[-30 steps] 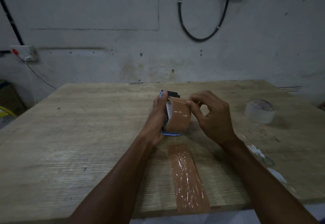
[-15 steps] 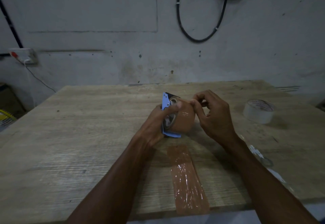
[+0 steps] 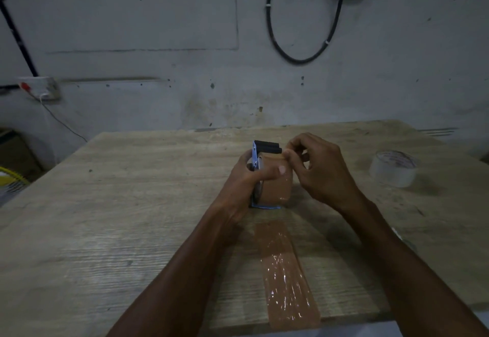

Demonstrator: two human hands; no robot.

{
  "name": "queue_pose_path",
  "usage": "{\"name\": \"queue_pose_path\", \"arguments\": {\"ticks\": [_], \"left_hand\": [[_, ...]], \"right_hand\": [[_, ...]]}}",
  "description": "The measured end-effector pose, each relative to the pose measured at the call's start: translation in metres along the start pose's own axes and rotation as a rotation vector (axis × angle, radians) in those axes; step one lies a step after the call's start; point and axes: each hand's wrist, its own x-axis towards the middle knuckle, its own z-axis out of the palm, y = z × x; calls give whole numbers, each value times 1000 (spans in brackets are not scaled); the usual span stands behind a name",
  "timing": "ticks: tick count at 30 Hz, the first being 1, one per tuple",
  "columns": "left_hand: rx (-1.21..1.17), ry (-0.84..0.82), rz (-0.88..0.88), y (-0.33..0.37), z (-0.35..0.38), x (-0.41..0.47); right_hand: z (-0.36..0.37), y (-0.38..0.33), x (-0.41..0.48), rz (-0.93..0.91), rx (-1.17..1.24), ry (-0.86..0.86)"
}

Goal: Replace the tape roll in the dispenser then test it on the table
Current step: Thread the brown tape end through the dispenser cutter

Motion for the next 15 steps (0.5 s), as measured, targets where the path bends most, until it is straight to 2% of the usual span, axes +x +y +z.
{"name": "queue_pose_path", "arguments": {"ticks": [8,11,15], "left_hand": [[-107,-7,15,-1,-1,3],[-107,-11,46,2,0,0],[-82,0,27,1,0,-3]], "right_hand": [[3,-8,13,72,-14,-25],[6,-13,14,159,11,-11],[2,-12,12,287,163,-49]]}}
